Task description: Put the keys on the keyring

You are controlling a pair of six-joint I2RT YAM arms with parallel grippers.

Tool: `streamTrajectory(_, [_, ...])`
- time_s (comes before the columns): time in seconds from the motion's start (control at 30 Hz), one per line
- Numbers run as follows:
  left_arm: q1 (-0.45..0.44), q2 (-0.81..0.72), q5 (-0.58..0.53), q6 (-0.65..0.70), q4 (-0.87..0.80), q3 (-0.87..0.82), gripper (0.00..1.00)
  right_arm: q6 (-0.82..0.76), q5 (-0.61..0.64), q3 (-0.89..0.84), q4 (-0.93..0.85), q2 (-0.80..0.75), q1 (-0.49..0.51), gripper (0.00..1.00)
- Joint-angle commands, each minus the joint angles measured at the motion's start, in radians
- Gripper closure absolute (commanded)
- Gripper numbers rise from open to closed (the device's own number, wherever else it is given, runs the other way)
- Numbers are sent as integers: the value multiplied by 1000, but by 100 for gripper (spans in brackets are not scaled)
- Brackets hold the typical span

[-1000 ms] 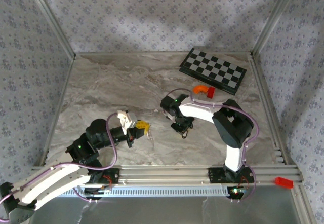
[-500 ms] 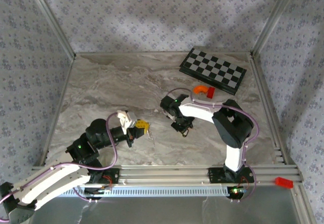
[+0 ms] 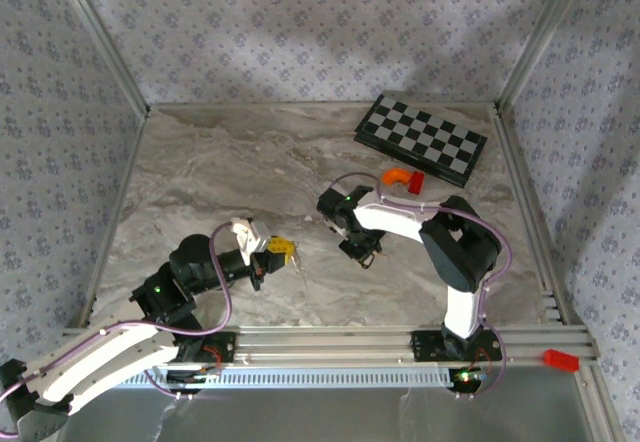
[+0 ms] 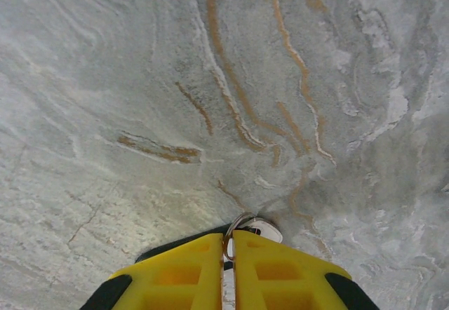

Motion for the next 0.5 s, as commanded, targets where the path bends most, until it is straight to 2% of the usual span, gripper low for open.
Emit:
streamTrajectory(0.0, [3,-3,1,-8,26,1,100,20,11,-6,-14,-38,-15,86])
streamTrajectory(0.47, [3,2,4,-5,25,9,100,37,-95,-53,23,-82,-70,89])
